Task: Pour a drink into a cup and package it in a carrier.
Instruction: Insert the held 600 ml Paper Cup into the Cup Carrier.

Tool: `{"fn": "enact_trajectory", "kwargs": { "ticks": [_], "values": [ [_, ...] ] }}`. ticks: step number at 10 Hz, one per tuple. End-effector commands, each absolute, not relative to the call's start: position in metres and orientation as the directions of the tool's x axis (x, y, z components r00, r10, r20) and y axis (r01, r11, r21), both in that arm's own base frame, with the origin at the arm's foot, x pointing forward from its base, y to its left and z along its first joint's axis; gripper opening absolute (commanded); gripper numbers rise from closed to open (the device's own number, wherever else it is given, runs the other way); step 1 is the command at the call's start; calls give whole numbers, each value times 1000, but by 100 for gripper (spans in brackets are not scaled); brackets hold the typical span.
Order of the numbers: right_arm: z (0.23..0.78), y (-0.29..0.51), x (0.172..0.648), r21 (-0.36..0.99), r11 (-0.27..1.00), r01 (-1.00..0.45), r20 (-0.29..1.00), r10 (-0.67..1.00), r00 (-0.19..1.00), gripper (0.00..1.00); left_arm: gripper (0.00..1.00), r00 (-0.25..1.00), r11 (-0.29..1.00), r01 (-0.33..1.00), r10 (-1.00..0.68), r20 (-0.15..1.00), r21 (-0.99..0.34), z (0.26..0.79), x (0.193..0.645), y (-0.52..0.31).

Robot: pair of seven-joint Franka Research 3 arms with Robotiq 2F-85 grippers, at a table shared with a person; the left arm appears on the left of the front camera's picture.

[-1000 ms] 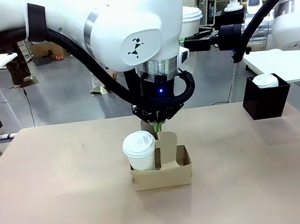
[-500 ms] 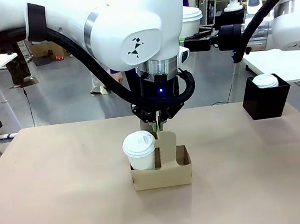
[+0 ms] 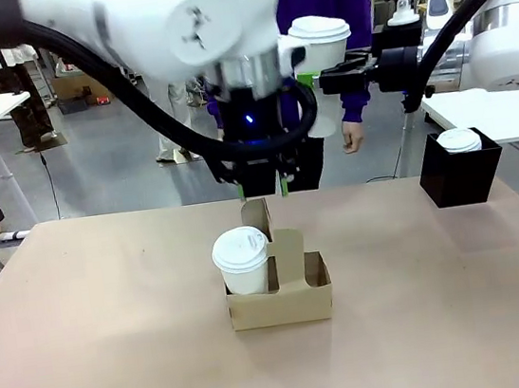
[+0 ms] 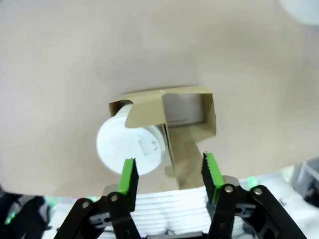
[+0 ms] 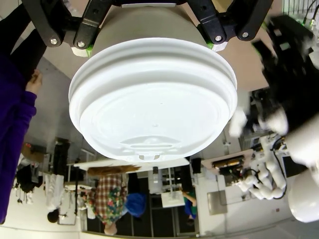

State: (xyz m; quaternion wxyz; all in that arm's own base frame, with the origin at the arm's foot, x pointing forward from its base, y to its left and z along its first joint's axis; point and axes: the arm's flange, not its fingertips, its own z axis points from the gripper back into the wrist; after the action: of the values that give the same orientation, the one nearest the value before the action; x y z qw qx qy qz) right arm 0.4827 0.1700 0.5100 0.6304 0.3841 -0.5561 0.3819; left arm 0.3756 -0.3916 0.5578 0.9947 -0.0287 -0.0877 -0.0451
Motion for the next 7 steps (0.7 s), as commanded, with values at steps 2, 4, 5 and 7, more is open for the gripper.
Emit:
{"fn": "enact_trajectory", "kwargs": {
  "ticks": [2,4,5,7],
  "values": [
    [496,152,504,139,307,-941,982,79,171,80,100,946,940,302,-275,169,-161,588,366,-315],
    [478,142,501,183,184,-966,972,113,206,80,100,902,888,415,-375,214,-196,596,368,-262],
    [468,139,499,185,112,-976,973,118,198,80,100,869,854,479,-429,246,-203,595,376,-235],
    [441,137,491,183,12,-983,974,132,183,80,100,786,766,599,-507,354,-234,583,396,-187]
  ]
}}
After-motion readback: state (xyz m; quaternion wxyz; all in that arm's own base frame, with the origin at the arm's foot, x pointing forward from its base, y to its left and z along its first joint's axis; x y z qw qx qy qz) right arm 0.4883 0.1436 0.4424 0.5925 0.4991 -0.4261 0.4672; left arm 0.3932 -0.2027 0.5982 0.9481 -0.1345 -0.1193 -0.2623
